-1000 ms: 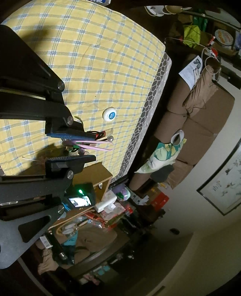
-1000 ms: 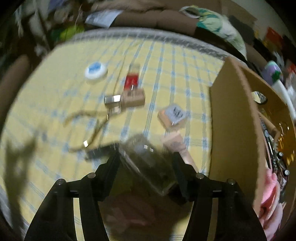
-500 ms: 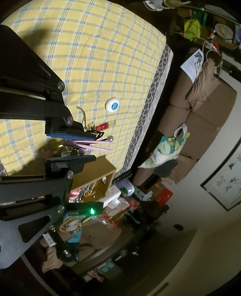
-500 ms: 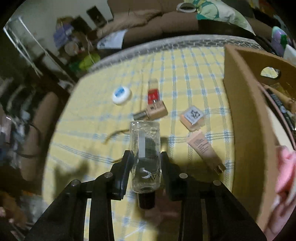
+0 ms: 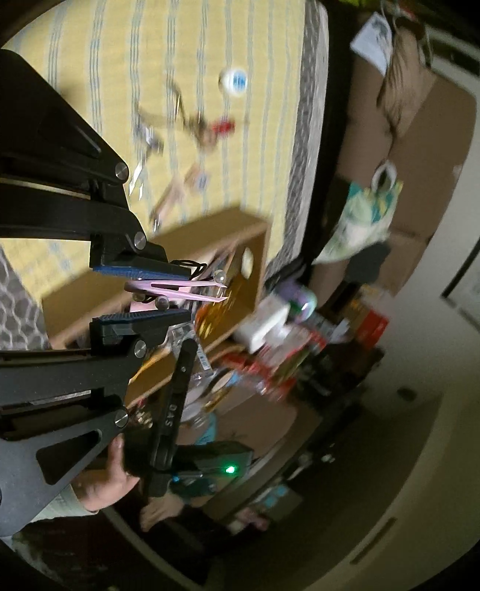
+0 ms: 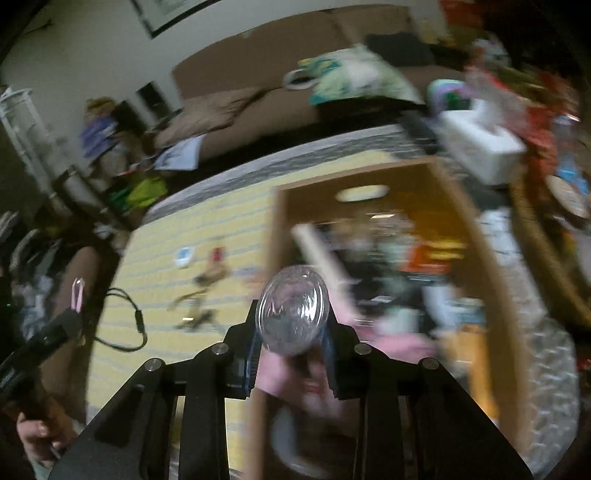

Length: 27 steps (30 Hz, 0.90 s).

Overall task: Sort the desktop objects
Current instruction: 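Lower both held items into the wooden box and open both tools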

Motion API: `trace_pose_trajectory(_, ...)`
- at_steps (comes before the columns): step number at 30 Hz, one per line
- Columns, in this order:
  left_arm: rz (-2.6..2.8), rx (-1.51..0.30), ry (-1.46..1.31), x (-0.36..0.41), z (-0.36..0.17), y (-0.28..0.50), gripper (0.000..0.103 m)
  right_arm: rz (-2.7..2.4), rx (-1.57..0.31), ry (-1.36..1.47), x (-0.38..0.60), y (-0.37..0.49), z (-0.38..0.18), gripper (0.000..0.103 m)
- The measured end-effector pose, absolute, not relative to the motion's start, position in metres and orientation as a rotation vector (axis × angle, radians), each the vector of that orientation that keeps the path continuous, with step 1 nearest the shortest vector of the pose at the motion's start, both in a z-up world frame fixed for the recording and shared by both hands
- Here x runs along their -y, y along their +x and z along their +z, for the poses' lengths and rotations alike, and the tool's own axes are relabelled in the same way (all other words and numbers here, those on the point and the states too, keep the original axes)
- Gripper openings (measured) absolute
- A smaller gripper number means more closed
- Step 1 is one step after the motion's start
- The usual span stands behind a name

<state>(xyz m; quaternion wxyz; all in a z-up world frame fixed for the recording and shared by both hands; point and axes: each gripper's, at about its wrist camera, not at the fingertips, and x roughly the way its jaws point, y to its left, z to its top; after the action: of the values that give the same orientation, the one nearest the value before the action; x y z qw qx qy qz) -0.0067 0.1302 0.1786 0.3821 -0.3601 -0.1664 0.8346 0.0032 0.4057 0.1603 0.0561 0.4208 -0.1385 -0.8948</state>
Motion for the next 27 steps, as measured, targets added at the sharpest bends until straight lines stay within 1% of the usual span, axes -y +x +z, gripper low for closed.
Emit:
trace_pose_trajectory(7, 1.978, 0.338, -0.966, -0.243, 0.180, 0.006, 0.014, -2.787, 0.500, 1.374, -0.486, 0.032, 0.147, 0.028)
trace_pose_trajectory(11, 1.920, 0.277, -1.028, -0.292, 0.168, 0.012, 0.014, -2.770, 0.444, 1.412, -0.503, 0.045, 0.149, 0.028)
trace_pose_trajectory(16, 1.913, 0.188, -1.122, -0.330, 0.144, 0.010, 0.014, -2.712, 0.289, 1.477, -0.508, 0.057, 0.147, 0.028)
trace_pose_trajectory(18, 1.928, 0.144, -1.164, -0.339, 0.133, 0.006, 0.014, -2.682, 0.277, 1.490, -0.508, 0.053, 0.140, 0.028)
trace_pose_trajectory(21, 1.950, 0.103, -1.214, -0.348, 0.120, -0.003, 0.014, -2.650, 0.313, 1.485, -0.509, 0.042, 0.131, 0.028)
trace_pose_trajectory(22, 1.965, 0.096, -1.220, -0.348, 0.116, -0.007, 0.016, -2.659, 0.308, 1.477, -0.507, 0.037, 0.128, 0.028)
trace_pose_trajectory(23, 1.977, 0.105, -1.222, -0.346, 0.114, -0.008, 0.018, -2.670, 0.310, 1.464, -0.506, 0.032, 0.127, 0.028)
trace_pose_trajectory(24, 1.979, 0.120, -1.221, -0.344, 0.114, -0.009, 0.028, -2.670, 0.316, 1.464, -0.505, 0.027, 0.124, 0.028)
trace_pose_trajectory(25, 1.982, 0.137, -1.217, -0.341, 0.114, -0.009, 0.043, -2.679, 0.316, 1.466, -0.504, 0.020, 0.120, 0.028)
trace_pose_trajectory(26, 1.994, 0.146, -1.209, -0.337, 0.116, -0.007, 0.051, -2.690, 0.318, 1.465, -0.503, 0.016, 0.118, 0.028)
trace_pose_trajectory(27, 2.003, 0.149, -1.201, -0.335, 0.117, -0.006, 0.063, -2.705, 0.321, 1.456, -0.503, 0.010, 0.115, 0.028)
